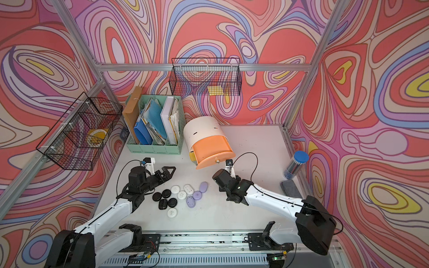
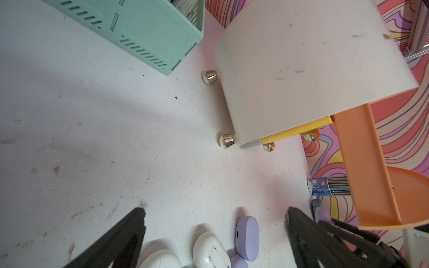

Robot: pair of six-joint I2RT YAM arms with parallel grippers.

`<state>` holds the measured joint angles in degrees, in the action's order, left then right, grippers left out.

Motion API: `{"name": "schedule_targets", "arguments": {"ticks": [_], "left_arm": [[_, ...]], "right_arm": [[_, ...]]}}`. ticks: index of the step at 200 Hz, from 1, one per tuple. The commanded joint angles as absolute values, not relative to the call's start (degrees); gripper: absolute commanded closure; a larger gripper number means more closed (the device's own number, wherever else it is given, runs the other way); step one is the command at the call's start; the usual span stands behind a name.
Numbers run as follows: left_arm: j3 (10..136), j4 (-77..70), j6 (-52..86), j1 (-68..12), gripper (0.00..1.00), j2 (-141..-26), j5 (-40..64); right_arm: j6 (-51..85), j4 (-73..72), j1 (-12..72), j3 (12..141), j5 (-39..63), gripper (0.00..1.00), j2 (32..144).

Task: Put the bluetooth earphones in the drawer according to color
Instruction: Pick up the Bluetooth earphone from the center of the board, then place the bluetooth earphone in the drawer.

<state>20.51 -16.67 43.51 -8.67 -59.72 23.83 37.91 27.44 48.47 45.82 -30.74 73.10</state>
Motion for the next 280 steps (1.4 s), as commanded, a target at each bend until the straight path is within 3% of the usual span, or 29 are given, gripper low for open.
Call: {"name": "schedule_targets", "arguments": {"ticks": [1, 70, 135, 192, 210, 235, 280], "left_arm": [[20.4, -17.1, 43.0, -8.9, 0.01, -59.3, 23.8], [20.6, -17.0, 43.2, -8.9, 0.01, -59.9, 24.1], [21.0, -16.5, 43.0, -8.9, 0.01, -60.3, 23.9], [21.4, -15.8, 42.9, -9.0, 0.02, -60.6, 24.6], [21.7, -15.0, 42.5, -9.2, 0.02, -60.1, 24.4], [22.4, -12.0, 41.3, -10.3, 0.03, -58.6, 22.4], [23.6, -7.3, 40.7, -14.6, 0.03, -55.9, 17.9]], "right_arm": [[39.1, 37.2, 46.6, 49.3, -34.5, 0.79, 69.4], [28.0, 40.7, 39.1, 63.7, -31.4, 0.78, 67.9], [18.4, 36.9, 35.3, 81.8, -19.2, 0.78, 80.5], [17.2, 34.4, 32.9, 87.6, -9.2, 0.75, 89.7], [17.2, 34.6, 32.3, 88.1, -8.9, 0.68, 91.1], [17.3, 35.0, 31.8, 88.2, -8.7, 0.45, 91.5], [17.0, 36.1, 31.4, 88.5, -8.0, 0.27, 89.4]]}}
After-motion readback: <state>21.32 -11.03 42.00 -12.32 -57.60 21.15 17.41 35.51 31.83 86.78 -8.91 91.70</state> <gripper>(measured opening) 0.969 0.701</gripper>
